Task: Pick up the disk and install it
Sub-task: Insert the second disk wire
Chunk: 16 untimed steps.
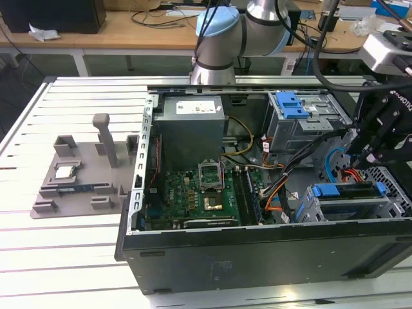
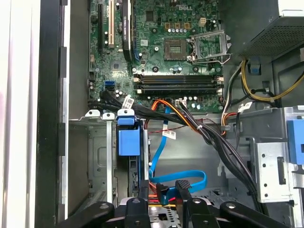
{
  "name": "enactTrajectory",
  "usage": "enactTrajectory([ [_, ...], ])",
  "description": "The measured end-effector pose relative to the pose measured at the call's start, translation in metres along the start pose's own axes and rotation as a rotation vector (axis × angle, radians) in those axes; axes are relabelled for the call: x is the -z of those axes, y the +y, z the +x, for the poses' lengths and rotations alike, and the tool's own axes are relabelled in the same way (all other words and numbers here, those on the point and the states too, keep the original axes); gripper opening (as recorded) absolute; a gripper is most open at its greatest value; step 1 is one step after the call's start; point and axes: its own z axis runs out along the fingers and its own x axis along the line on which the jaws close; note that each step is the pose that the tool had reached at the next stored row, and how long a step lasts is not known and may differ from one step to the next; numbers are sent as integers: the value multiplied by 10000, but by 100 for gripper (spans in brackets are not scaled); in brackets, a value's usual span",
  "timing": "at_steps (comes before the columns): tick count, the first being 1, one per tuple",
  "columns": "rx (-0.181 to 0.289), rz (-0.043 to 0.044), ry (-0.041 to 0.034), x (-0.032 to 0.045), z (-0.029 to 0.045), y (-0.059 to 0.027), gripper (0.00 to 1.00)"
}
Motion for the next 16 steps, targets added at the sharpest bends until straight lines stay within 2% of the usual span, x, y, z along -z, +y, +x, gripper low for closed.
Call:
enactTrajectory([
  [2, 3, 0, -1, -1, 0, 0, 35],
  [5, 7, -1, -1, -2, 0, 0, 16],
  [8, 9, -1, -3, -4, 4, -1, 16],
  [9, 8, 0, 3, -2, 39, 0, 16],
  [10, 56, -5, 26, -9, 73, -2, 16],
  [12, 450, -25, 101, -19, 75, -3, 16],
  [16, 558, -29, 185, -37, 112, -8, 16],
])
